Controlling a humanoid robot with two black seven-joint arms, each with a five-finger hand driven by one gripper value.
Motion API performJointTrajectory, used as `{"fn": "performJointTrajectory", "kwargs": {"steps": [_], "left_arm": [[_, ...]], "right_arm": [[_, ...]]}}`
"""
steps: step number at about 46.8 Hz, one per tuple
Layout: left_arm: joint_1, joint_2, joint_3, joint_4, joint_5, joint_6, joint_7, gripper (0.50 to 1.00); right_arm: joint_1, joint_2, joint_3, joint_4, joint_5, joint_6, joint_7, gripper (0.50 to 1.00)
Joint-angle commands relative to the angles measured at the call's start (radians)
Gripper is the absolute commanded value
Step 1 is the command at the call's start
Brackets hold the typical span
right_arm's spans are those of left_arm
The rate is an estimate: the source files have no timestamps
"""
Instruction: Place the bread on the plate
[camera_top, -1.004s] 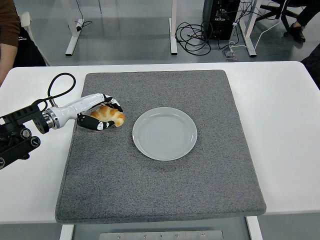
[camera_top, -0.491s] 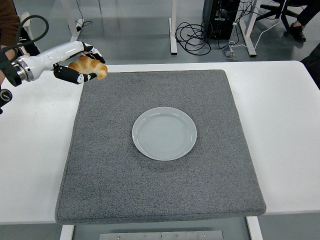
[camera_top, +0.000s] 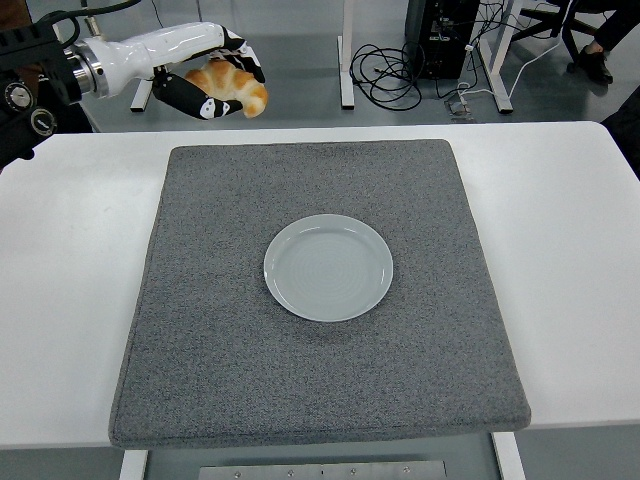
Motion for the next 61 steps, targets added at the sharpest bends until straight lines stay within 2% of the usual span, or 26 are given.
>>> {"fn": "performJointTrajectory", "kwargs": {"steps": [1,10,16,22,29,40,51,61], "left_arm": [[-0.023,-0.024,0.007,0.0,0.001,0.0,0.006,0.5],[-0.059,-0.102,0.01,0.0,0.004,0.002,0.053,0.5],[-0.049,-0.185,0.012,0.0,0.007,0.006,0.075,0.5],[-0.027,-0.242,0.058,0.002,0.007,0.035,0.075,0.5],[0.019,-0.276,0.084,0.002,0.018,0.108,0.064,0.5],[0.091,-0.291,0.084,0.002,0.027,0.167,0.032,0.5],[0.164,-0.315,0.09,0.002,0.107,0.221,-0.011,0.5],[0.227,-0.343,0.091,0.003,0.145,0.253,-0.019,0.5]], "right_arm": [[-0.001,0.0,0.0,0.0,0.0,0.0,0.0,1.0],[0.0,0.0,0.0,0.0,0.0,0.0,0.0,1.0],[0.0,0.0,0.0,0.0,0.0,0.0,0.0,1.0],[-0.001,0.0,0.0,-0.002,0.0,0.0,0.0,1.0],[0.0,0.0,0.0,-0.003,0.0,0.0,0.0,1.0],[0.0,0.0,0.0,-0.003,0.0,0.0,0.0,1.0],[0.0,0.0,0.0,-0.003,0.0,0.0,0.0,1.0],[-0.001,0.0,0.0,-0.003,0.0,0.0,0.0,1.0]]}}
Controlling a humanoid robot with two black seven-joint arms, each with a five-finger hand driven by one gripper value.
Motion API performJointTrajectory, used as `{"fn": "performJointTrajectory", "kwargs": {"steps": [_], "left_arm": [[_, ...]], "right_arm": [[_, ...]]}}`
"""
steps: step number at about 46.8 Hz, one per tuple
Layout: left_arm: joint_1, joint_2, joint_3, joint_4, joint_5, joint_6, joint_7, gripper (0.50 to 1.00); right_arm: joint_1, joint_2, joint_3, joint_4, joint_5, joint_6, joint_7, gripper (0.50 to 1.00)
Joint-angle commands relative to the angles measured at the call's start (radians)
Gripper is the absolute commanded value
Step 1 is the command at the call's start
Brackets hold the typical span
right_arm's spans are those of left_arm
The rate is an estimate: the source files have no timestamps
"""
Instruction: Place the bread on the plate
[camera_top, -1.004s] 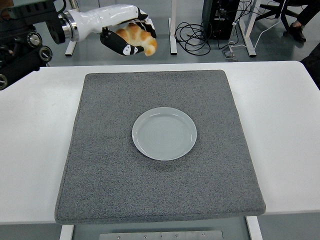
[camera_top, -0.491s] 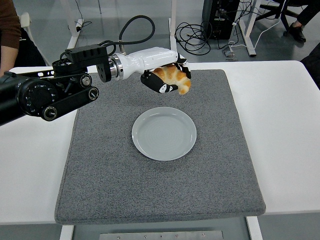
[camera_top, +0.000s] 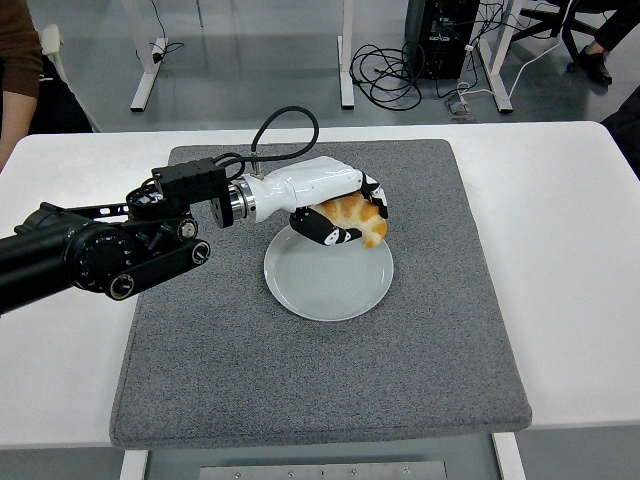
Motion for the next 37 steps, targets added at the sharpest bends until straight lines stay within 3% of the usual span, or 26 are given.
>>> {"fn": "performJointTrajectory", "kwargs": {"steps": [1,14,37], "left_arm": [[0.018,-0.008,0.0,0.001,0.01,0.008,-0.001,0.5],[0.089,-0.008,0.0,0.001,0.03,0.026,-0.006,0.5],[0.116,-0.003,-0.003,0.049,0.011,0.028,-0.027,0.5]], "right_arm": [[0.0,0.0,0.0,0.0,0.0,0.0,0.0,1.0],[0.0,0.0,0.0,0.0,0.0,0.0,0.0,1.0],[0.0,0.0,0.0,0.0,0.0,0.0,0.0,1.0]]}}
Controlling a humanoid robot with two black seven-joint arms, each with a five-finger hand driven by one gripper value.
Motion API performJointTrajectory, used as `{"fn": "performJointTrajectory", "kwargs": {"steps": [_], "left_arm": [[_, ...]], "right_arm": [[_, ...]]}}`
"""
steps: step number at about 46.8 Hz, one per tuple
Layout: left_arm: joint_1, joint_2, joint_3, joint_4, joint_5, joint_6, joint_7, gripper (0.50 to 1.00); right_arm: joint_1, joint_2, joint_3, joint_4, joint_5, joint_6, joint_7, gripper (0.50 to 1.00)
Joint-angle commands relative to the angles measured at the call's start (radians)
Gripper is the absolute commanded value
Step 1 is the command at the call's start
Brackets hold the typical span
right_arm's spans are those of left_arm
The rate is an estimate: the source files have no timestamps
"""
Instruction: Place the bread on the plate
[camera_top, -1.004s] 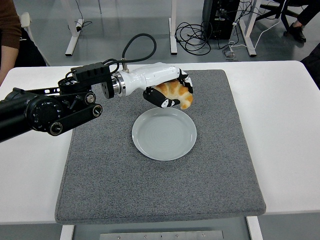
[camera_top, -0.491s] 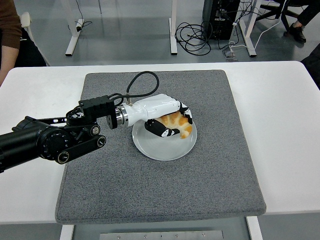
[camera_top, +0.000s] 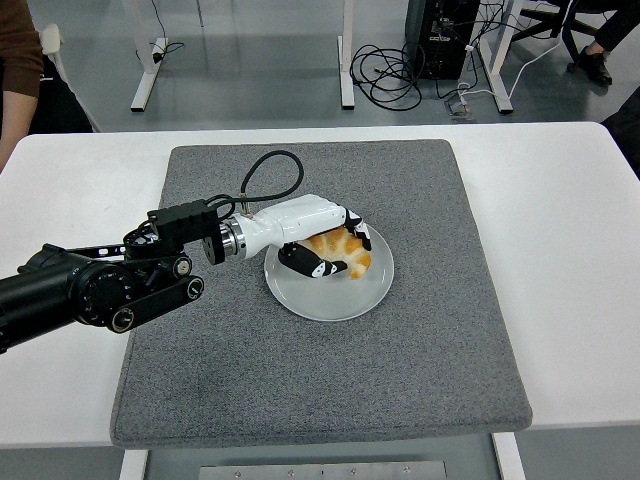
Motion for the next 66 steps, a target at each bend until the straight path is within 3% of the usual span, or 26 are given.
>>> {"fn": "performJointTrajectory", "kwargs": {"steps": [1,42,53,63,66], "left_arm": [[0.007,0.0,0.0,0.0,0.0,0.001,0.0,0.5],[0.037,0.011,-0.001,0.023,-0.054,0.015,0.003,0.5],[0.045,0.012,-0.001,0.026,-0.169,0.015,0.006,0.667],[0.046,0.012,-0.001,0.028,-0.19,0.015,0.006,0.722],[0.046,0.011,0.0,0.028,-0.192,0.015,0.006,0.763]], "right_arm": [[0.0,0.0,0.0,0.0,0.0,0.0,0.0,1.0],[0.002,0.0,0.002,0.003,0.0,0.0,0.0,1.0],[0.002,0.0,0.002,0.005,0.0,0.0,0.0,1.0],[0.002,0.0,0.002,0.005,0.0,0.0,0.0,1.0],[0.002,0.0,0.002,0.005,0.0,0.0,0.0,1.0]]}}
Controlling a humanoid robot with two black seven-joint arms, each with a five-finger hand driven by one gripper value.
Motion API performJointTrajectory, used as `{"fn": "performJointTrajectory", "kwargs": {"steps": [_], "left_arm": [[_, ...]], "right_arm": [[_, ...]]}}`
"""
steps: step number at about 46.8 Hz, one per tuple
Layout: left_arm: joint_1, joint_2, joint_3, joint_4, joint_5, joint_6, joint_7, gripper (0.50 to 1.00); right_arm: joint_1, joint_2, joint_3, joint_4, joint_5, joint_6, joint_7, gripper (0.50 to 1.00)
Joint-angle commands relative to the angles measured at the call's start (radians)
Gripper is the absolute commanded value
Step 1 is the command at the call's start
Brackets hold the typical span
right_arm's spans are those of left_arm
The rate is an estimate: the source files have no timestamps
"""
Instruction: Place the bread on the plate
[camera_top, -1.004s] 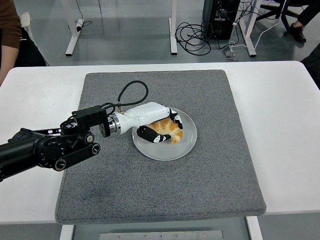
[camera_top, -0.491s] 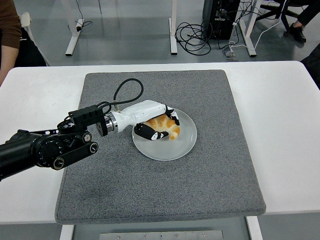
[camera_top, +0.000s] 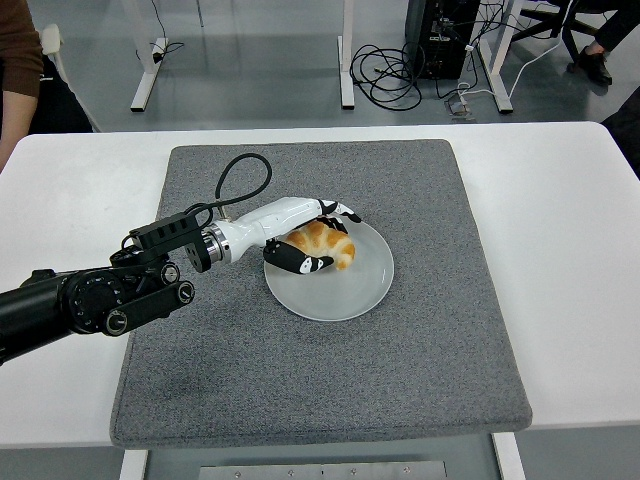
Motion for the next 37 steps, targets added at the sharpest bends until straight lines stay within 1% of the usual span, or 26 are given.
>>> {"fn": "performJointTrajectory", "kwargs": {"steps": [1,5,9,24,31,37], "left_arm": [[0.0,-0.001,-0.001,0.0,-0.001,0.0,0.0,0.776],[0.008,-0.001,-0.001,0.0,-0.001,0.0,0.0,0.819],[0.011,-0.001,-0.001,0.0,-0.001,0.0,0.0,0.845],[0.006,0.002,-0.015,0.002,-0.006,0.0,0.0,0.854],[-0.012,0.019,-0.024,0.0,-0.073,-0.002,-0.002,0.869],[-0.038,0.036,-0.022,0.0,-0.1,-0.011,0.0,0.875]], "right_arm": [[0.0,0.0,0.0,0.0,0.0,0.0,0.0,1.0],[0.0,0.0,-0.002,0.0,0.0,0.0,0.0,1.0],[0.0,0.0,0.0,0.0,0.0,0.0,0.0,1.0],[0.0,0.0,0.0,0.0,0.0,0.0,0.0,1.0],[0.0,0.0,0.0,0.0,0.0,0.0,0.0,1.0],[0.0,0.0,0.0,0.0,0.0,0.0,0.0,1.0]]}}
